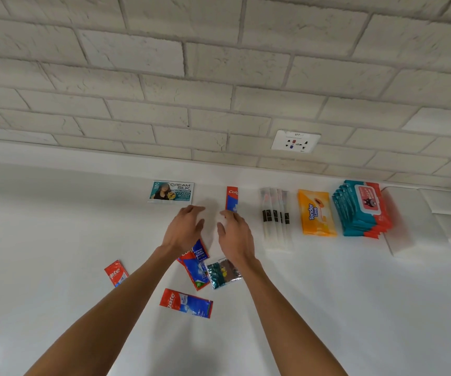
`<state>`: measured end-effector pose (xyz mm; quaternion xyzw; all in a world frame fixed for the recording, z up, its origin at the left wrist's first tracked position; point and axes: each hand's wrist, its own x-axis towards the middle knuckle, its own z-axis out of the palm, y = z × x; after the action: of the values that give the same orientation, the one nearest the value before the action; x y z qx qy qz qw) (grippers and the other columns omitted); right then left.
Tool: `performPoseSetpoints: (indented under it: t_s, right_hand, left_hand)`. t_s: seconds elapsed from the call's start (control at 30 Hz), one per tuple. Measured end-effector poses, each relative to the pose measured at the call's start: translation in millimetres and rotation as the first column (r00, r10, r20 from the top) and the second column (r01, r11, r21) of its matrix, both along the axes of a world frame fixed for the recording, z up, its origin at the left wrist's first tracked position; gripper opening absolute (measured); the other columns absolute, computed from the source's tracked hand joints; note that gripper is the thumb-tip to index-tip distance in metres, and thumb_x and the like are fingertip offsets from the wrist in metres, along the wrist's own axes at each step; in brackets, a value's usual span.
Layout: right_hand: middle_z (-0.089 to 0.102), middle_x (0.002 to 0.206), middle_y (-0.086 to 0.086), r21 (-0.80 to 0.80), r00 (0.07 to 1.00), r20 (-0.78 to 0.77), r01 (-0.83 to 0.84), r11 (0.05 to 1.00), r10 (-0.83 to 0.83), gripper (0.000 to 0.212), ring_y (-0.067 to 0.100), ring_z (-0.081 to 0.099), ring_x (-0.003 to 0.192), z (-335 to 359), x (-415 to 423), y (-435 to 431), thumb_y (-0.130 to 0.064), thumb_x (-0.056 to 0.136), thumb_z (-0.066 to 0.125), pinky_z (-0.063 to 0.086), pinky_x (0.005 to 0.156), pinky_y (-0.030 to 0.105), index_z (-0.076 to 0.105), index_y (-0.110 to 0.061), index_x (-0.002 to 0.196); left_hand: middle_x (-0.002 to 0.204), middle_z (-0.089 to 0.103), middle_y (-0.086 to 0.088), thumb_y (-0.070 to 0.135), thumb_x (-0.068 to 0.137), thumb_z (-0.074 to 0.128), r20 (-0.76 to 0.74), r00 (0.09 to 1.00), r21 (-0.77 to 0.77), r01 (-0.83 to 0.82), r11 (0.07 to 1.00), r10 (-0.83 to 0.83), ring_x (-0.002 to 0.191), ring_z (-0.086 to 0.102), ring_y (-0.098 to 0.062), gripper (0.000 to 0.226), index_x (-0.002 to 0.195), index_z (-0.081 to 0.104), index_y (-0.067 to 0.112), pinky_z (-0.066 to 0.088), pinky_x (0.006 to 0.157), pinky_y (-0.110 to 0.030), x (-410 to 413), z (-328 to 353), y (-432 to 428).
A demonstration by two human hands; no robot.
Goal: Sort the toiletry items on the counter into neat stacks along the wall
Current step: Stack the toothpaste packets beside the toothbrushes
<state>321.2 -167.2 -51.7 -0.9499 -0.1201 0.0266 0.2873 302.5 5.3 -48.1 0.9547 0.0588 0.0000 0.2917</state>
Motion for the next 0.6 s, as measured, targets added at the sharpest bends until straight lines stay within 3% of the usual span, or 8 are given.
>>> performPoseSetpoints:
  t_s: [0.17, 0.3, 0.43, 0.6]
  right_hand:
    - [0.064, 0.138, 0.003, 0.071, 0.997, -0.04, -0.056, 0.996, 0.059, 0.035, 0.018, 0.06, 0.126, 5, -30, 12, -0.029, 0.105, 0.061, 0.057, 0.098, 0.032, 0.059, -0.021, 0.139]
    - [0.055, 0.151, 0.0, 0.008, 0.978, -0.111, -0.176, 0.984, 0.176, 0.047, 0.015, 0.052, 0.138, -3, -43, 23, -0.036, 0.105, 0.061, 0.05, 0.111, 0.033, 0.053, -0.024, 0.149]
    - [0.044, 0.163, 0.001, -0.136, 0.947, -0.135, -0.307, 0.942, 0.29, 0.055, 0.019, 0.035, 0.153, -10, -47, 26, -0.036, 0.106, 0.058, 0.029, 0.125, 0.037, 0.043, -0.023, 0.158]
    - [0.039, 0.167, 0.0, -0.189, 0.947, -0.148, -0.309, 0.932, 0.284, 0.06, 0.021, 0.027, 0.158, -14, -48, 24, -0.04, 0.105, 0.058, 0.024, 0.128, 0.042, 0.039, -0.023, 0.16]
  left_hand:
    - [0.14, 0.059, -0.004, 0.03, 0.102, 0.059, -0.014, 0.991, -0.062, -0.132, 0.989, 0.131, 0.123, 0.056, -0.019, 0.039, 0.14, 0.058, 0.021, 0.051, 0.086, -0.029, -31, -5, 21]
    - [0.14, 0.059, -0.004, 0.036, 0.102, 0.058, -0.025, 0.994, -0.051, -0.112, 0.992, 0.111, 0.124, 0.056, -0.02, 0.041, 0.14, 0.056, 0.021, 0.056, 0.091, -0.034, -57, -13, 25]
    - [0.146, 0.055, -0.005, 0.036, 0.103, 0.056, -0.008, 0.998, -0.044, -0.059, 0.997, 0.059, 0.13, 0.054, -0.024, 0.042, 0.142, 0.053, 0.019, 0.054, 0.101, -0.038, -74, -20, 18]
    - [0.151, 0.05, -0.004, 0.038, 0.101, 0.06, -0.017, 0.999, -0.05, -0.051, 0.997, 0.05, 0.132, 0.054, -0.021, 0.049, 0.145, 0.05, 0.019, 0.053, 0.105, -0.038, -83, -28, 14]
